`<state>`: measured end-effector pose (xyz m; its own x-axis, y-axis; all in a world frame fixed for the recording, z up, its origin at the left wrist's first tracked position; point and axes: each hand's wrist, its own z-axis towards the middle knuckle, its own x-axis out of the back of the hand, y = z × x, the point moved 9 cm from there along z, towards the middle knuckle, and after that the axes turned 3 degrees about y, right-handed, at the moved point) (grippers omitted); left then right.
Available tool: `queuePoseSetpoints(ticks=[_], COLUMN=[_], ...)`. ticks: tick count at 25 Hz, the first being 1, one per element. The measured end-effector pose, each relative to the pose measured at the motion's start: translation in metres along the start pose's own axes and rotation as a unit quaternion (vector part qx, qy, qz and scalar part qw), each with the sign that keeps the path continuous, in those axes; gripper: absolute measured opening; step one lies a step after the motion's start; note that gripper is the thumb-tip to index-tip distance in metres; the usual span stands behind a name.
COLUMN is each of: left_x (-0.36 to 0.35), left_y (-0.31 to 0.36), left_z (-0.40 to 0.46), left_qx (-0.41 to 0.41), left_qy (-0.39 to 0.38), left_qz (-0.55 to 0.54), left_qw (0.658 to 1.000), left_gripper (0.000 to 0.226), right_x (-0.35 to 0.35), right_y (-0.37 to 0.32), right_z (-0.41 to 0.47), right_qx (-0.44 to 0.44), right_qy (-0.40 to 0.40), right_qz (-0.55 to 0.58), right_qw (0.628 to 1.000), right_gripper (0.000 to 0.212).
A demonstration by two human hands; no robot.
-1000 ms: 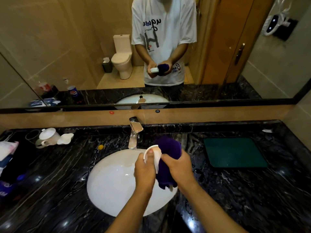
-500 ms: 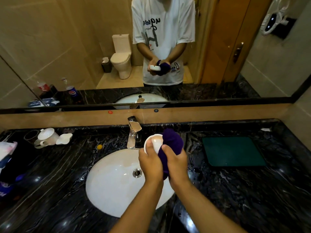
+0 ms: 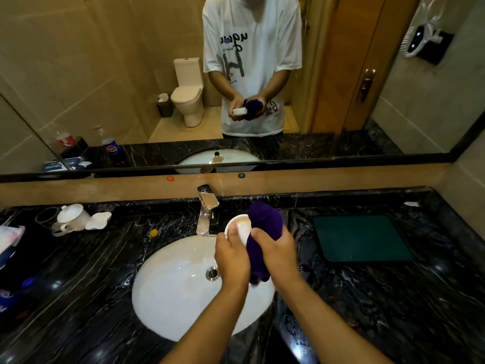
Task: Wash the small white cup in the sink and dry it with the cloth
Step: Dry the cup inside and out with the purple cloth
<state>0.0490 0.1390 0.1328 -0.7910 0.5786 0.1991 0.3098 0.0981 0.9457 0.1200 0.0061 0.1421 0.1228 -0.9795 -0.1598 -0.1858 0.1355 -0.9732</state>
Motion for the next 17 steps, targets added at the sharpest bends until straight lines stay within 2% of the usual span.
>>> queuePoseSetpoints(ticks=[2, 4, 7, 9, 11, 13, 15, 17], left_x=[-0.005, -0.009, -0.017, -0.019, -0.013, -0.011, -0.013, -0.013], left_y=[0.000, 0.010, 0.020, 0.022, 0.019, 0.000, -0.019, -0.018], left_z=[-0.002, 0.006, 0.012, 0.012, 0.009, 0.002, -0.004, 0.000], left_qx=[0.000, -0.061, -0.183, -0.204, -0.172, -0.050, 0.045, 0.032], left_qy=[-0.010, -0.087, -0.219, -0.223, -0.164, -0.092, -0.054, -0.083], left_qz=[0.003, 0.103, 0.265, 0.267, 0.191, 0.053, -0.041, -0.002], left_qw=[1.000, 0.989, 0.921, 0.915, 0.952, 0.993, 0.997, 0.996], left_gripper=[0.037, 0.034, 0.034, 0.031, 0.031, 0.037, 0.040, 0.041], right_x=[0.005, 0.017, 0.023, 0.014, 0.009, 0.006, 0.005, 0.013], right_y=[-0.003, -0.008, -0.022, -0.026, -0.026, -0.019, -0.010, -0.005], right_z=[-0.002, 0.004, 0.017, 0.017, 0.014, 0.005, -0.005, -0.005], right_qx=[0.020, 0.018, -0.004, -0.007, -0.003, 0.013, 0.033, 0.028], right_qy=[0.038, 0.028, -0.071, -0.146, -0.128, -0.050, 0.016, 0.042], right_qz=[0.003, -0.037, -0.122, -0.150, -0.135, -0.078, -0.036, -0.020], right_qw=[0.999, 0.999, 0.990, 0.978, 0.983, 0.996, 0.999, 0.998], right_gripper=[0.021, 0.021, 0.017, 0.018, 0.020, 0.023, 0.029, 0.030])
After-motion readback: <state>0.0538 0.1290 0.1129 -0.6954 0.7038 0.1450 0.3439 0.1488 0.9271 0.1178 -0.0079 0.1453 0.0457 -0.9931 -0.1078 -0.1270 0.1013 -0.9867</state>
